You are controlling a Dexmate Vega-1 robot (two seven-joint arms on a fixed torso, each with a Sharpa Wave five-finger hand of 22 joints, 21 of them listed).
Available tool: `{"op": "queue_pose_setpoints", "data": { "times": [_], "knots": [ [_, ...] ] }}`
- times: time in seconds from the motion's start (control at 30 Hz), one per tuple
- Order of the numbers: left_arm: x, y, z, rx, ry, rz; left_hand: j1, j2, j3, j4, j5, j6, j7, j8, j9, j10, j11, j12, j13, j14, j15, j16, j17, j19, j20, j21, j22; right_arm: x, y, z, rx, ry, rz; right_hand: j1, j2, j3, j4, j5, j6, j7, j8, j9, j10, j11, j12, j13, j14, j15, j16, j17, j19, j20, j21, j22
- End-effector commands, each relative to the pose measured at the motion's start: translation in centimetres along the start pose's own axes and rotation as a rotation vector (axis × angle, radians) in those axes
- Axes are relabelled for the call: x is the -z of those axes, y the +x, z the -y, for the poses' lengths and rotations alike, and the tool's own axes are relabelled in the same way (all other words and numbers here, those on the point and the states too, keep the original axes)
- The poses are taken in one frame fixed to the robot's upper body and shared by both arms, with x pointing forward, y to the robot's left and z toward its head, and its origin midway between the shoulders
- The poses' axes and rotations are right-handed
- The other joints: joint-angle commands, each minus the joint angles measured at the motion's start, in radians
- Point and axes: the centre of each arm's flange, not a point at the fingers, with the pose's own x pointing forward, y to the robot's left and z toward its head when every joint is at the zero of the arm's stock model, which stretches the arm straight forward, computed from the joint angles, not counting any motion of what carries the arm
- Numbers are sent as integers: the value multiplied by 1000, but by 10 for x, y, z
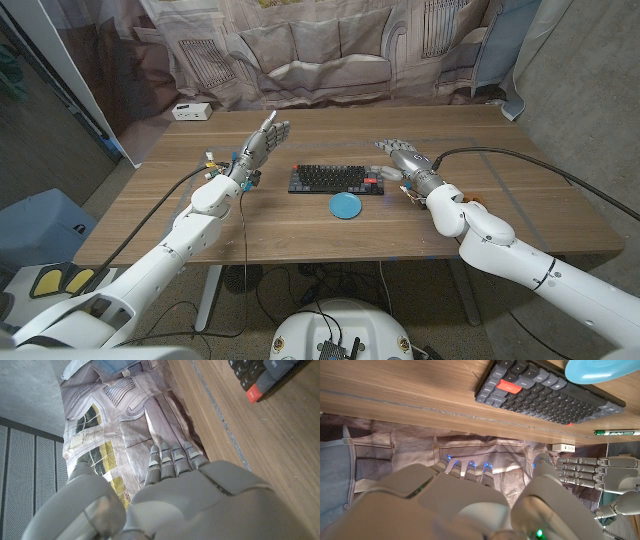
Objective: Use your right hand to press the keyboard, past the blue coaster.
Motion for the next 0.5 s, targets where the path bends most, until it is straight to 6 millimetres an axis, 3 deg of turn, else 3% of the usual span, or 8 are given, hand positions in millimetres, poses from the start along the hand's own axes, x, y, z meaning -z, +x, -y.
{"op": "queue_pose_setpoints", "data": {
  "times": [0.03, 0.1, 0.5],
  "knots": [
    [-4, -2, -1, -5, -3, 18, 3, 6, 3, -6, -1, -10, 2, -2, 3, 5, -1, 0, 2, 10, -3, -1, 3, 9, 2, 0, 3, 3, -8, 11, 71, 59, 19, 11, -3, 8, -2, 4, -9, 0, 6, 2, -3, 6, 3, 1, -54, -2, 6, 2, -69, -16, 10, 1],
    [-4, -2, 0, -3, -1, 19, 4, 6, 3, -6, -1, -11, 1, -2, 3, 5, -2, 0, 2, 9, -2, -1, 3, 9, 3, -1, 3, 4, -9, 13, 82, 79, 28, 12, -5, 8, -3, 4, -12, 1, 6, 2, 0, 4, 4, 1, -51, -3, 5, 1, -59, 4, 12, 1],
    [-6, -2, 1, -4, 8, 12, 5, 7, 3, -8, -2, -32, 3, -7, 3, 5, -4, -1, 2, 11, -3, -1, 3, 13, 2, -6, 3, 15, -8, 17, 131, 261, 90, 14, -8, 8, -3, 2, -6, 5, 11, 1, 17, 9, 10, 1, -21, -6, 11, 0, -4, -6, 25, 0]
  ]
}}
